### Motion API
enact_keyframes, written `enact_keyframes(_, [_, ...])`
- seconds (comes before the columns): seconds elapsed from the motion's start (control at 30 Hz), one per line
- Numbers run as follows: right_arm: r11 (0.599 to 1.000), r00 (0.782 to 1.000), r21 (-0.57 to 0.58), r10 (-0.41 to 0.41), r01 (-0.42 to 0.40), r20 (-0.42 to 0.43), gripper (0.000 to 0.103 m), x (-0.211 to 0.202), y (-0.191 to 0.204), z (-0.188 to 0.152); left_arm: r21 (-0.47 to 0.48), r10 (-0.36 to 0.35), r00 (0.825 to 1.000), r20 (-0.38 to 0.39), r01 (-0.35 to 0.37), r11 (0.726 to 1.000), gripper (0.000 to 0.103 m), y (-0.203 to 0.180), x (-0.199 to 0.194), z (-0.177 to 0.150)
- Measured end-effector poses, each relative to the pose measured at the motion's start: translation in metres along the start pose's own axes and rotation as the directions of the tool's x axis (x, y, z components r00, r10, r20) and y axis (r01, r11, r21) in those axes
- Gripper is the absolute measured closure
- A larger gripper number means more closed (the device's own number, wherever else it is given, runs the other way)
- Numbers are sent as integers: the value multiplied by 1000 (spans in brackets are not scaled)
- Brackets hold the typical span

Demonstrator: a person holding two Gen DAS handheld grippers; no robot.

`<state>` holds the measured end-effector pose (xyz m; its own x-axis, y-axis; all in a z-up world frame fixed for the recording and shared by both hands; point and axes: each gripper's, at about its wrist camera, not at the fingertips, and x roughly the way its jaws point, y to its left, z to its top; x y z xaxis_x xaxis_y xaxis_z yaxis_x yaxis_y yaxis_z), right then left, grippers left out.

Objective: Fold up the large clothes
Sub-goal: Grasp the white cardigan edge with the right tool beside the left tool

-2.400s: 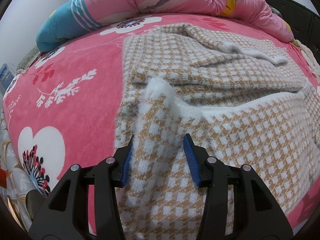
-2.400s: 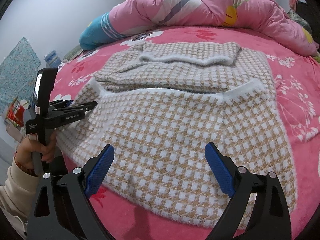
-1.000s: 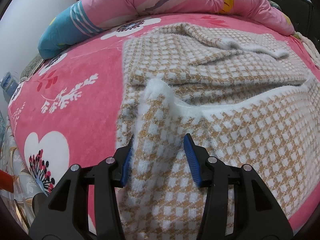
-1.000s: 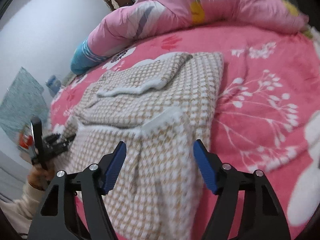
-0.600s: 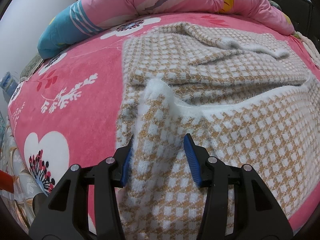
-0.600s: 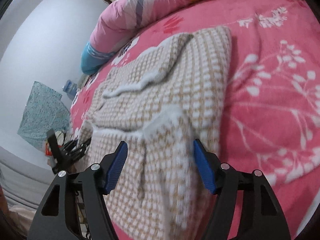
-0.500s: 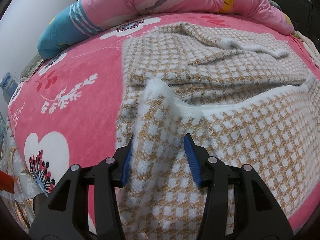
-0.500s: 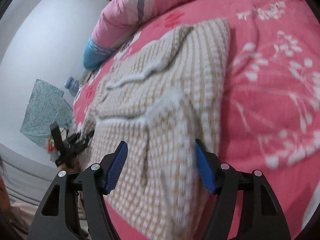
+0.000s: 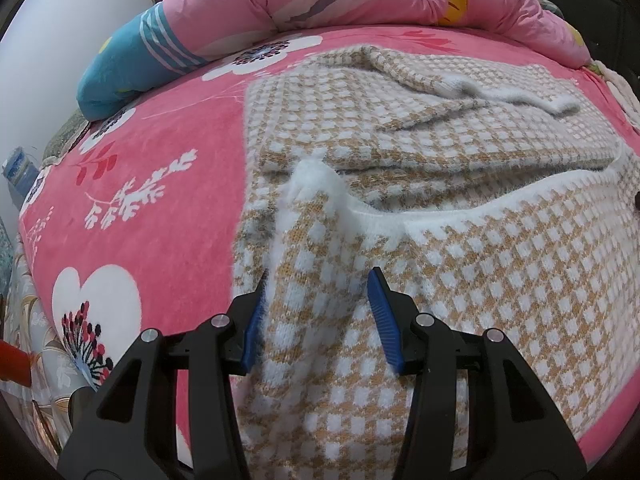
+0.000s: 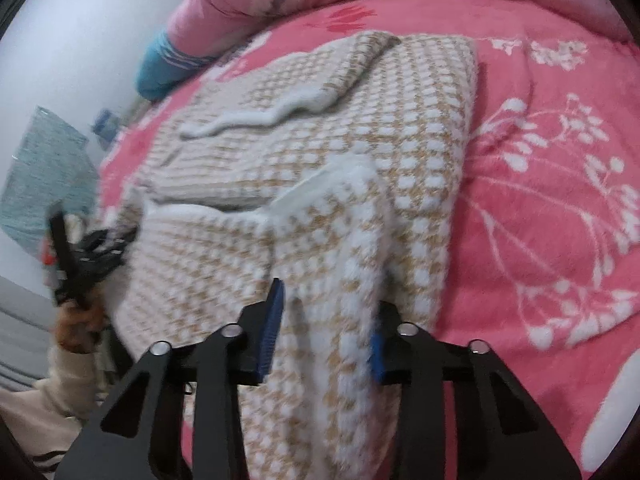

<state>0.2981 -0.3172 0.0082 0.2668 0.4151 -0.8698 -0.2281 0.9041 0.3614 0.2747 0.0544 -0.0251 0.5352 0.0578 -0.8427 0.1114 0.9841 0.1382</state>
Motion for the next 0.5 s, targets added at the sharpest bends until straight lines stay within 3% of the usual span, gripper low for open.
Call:
enact_keyframes(0.3, [974, 980, -105, -198, 200, 27, 76, 4, 32, -3, 14, 13, 1000, 8, -14, 1000, 56, 0, 1, -2])
enact_keyframes(0.5, [957, 967, -135, -255, 256, 23, 76, 13, 46, 2, 13, 13, 1000, 8, -13, 1000, 57, -1, 1, -2])
